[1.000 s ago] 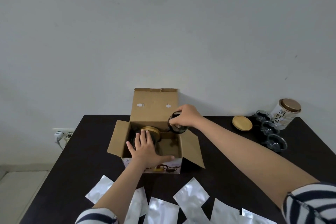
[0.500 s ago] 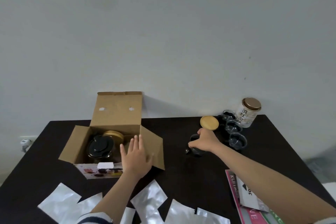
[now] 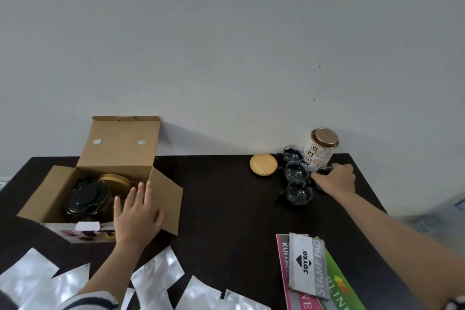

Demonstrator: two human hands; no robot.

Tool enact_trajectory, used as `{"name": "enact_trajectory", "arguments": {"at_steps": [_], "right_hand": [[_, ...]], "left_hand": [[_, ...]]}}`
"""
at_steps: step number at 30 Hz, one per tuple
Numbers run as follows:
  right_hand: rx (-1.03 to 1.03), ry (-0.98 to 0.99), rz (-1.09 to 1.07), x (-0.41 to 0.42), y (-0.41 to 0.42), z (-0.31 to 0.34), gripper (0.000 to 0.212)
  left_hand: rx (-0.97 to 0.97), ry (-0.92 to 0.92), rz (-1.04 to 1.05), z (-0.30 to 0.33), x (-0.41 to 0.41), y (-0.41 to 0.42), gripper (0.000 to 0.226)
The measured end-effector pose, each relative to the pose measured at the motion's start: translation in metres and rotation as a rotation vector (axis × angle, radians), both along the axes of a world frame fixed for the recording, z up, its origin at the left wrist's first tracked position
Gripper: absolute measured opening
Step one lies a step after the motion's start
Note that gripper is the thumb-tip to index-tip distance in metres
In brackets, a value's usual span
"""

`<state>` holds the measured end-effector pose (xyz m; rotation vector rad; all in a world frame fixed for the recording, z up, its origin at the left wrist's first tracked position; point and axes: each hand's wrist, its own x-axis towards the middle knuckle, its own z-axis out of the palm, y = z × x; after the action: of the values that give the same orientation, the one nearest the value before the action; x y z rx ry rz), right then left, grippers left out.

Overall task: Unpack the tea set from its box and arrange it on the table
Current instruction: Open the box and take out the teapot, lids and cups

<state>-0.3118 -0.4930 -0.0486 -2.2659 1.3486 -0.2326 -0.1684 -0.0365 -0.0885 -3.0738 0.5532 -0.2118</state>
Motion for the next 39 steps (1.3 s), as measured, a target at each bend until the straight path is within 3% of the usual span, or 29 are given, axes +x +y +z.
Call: {"name": "enact_trajectory", "arguments": {"at_steps": [5,13,28,34,39], "right_hand": [[0.022,0.021,-0.066,-0.001,-0.03,-0.02,0.06],[0.08,0.047,-0.022,0.005,-0.044,-0.045,0.046],[0.049,0.055,0.057,0.013,-0.044,-0.05,0.064],[-0.057,0.051,0.022,0.008,-0.037,-0.047,0.07],[-0.16,-0.05,0.044,0.006,-0.008,-0.038,0.047]], "left_hand": [[0.018,-0.007,0.017,0.003,-0.001,-0.001,0.082],[0.007,-0.025,0.021,0.006,-0.002,-0.006,0.082],[-0.022,-0.025,0.01,0.006,-0.001,-0.008,0.076],[-0.02,-0.007,0.011,0.004,0.0,-0.004,0.077],[-0.065,-0.013,0.009,0.001,0.002,-0.003,0.079]]}}
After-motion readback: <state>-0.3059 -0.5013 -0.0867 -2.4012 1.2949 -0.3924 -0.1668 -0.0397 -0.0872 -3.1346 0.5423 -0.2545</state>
